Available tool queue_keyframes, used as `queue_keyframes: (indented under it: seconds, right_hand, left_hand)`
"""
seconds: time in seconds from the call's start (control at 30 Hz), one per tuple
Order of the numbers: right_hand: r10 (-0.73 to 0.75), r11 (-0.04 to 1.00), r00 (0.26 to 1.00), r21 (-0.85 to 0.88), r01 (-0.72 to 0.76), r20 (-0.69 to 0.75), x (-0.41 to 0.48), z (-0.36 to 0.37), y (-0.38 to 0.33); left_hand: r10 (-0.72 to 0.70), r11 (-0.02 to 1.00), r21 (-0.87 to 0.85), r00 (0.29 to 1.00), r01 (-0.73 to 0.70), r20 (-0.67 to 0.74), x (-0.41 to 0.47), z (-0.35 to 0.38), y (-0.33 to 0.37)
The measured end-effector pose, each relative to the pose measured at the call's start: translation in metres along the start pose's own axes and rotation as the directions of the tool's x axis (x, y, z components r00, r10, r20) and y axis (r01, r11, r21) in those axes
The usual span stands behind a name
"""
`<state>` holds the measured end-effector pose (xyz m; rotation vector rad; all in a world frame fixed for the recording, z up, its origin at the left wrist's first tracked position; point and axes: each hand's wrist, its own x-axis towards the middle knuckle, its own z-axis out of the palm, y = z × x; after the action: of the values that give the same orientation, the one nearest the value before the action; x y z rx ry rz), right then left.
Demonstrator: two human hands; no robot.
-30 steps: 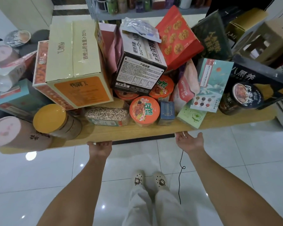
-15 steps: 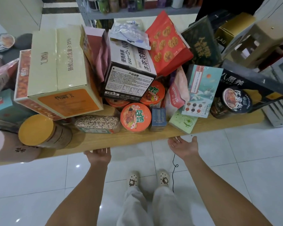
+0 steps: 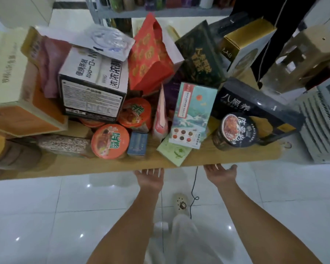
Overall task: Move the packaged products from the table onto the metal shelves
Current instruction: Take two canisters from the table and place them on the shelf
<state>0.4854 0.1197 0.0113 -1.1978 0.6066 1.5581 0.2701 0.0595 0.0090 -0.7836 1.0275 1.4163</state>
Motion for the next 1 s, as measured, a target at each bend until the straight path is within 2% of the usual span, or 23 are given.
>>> queue_keyframes:
  seconds: [0.17,0.4,0.53,0.67,0.73,0.8,1.0]
  right_hand:
    - [0.064,0.998,0.993,-0.005,-0.064,0.095,-0.001,-0.011,-0.007]
    - [0.089,0.996,0.991,-0.01,-0.088,0.104,-0.005,-0.014,-0.009]
    - [0.049,0.999,0.997,-0.007,-0.049,0.06,-0.007,-0.018,-0.002]
    - [-0.076,0.997,0.997,-0.024,0.076,0.001,-0.012,-0.011,0.018]
    - [-0.109,0.992,0.994,-0.07,0.106,-0.033,-0.019,-0.005,0.044]
    - [-0.081,0.993,0.996,-0.087,0.078,-0.032,-0.026,0.001,0.084]
    - [0.076,0.991,0.996,-0.107,-0.081,-0.047,-0.042,0.024,0.241]
  left_hand:
    - [0.038,0.999,-0.008,0.999,-0.038,0.004,-0.005,-0.001,-0.001]
    - [0.068,0.996,0.052,0.998,-0.068,0.009,-0.01,-0.003,-0.004]
    - [0.04,0.999,0.016,0.999,-0.04,0.0,-0.014,-0.007,-0.002]
    - [-0.013,1.0,-0.028,1.0,0.014,0.014,-0.017,-0.007,0.009]
    - [-0.053,0.998,-0.022,0.999,0.053,0.009,-0.019,-0.015,0.018]
    - [-0.052,0.998,-0.031,0.999,0.052,0.001,-0.018,-0.027,0.037]
    - [0.093,0.988,-0.12,0.994,-0.1,-0.063,-0.012,-0.069,0.173]
